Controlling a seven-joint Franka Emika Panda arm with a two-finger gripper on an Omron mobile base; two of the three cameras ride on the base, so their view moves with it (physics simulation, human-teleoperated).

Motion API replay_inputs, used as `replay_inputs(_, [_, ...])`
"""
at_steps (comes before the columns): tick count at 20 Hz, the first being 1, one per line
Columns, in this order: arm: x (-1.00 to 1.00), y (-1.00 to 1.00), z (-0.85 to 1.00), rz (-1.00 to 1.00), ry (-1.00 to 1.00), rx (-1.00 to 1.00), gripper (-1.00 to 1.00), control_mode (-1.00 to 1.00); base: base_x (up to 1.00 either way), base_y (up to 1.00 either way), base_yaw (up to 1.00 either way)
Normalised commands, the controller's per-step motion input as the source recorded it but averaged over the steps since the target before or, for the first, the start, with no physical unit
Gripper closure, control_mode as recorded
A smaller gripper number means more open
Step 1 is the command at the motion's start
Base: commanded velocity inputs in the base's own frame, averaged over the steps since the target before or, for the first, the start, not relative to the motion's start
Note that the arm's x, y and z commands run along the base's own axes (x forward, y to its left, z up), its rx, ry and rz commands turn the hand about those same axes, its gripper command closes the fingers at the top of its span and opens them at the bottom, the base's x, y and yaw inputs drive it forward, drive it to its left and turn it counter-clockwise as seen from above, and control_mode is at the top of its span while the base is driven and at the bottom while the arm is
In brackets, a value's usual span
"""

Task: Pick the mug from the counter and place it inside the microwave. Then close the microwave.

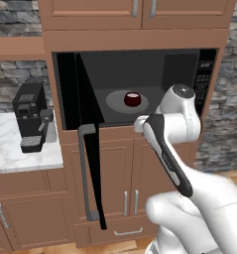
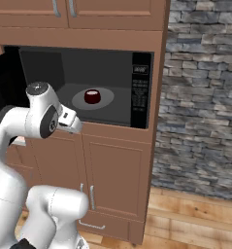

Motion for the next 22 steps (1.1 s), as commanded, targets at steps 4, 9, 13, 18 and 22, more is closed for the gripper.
replay_inputs(4, [-0.66, -0.04, 0.30, 0.00, 0.00, 0.06, -1.00, -1.00, 0.00, 0.00, 0.00])
replay_inputs(9, [-0.59, 0.00, 0.23, 0.00, -0.01, 0.02, -1.00, -1.00, 0.00, 0.00, 0.00])
replay_inputs(13, [-0.54, 0.00, 0.16, 0.00, -0.01, 0.01, -1.00, -1.00, 0.00, 0.00, 0.00])
replay_inputs(18, [-0.48, 0.00, 0.07, 0.00, -0.04, 0.00, -1.00, -1.00, 0.00, 0.00, 0.00])
replay_inputs(22, [-0.33, -0.02, 0.01, 0.00, -0.07, 0.00, -1.00, -1.00, 0.00, 0.00, 0.00])
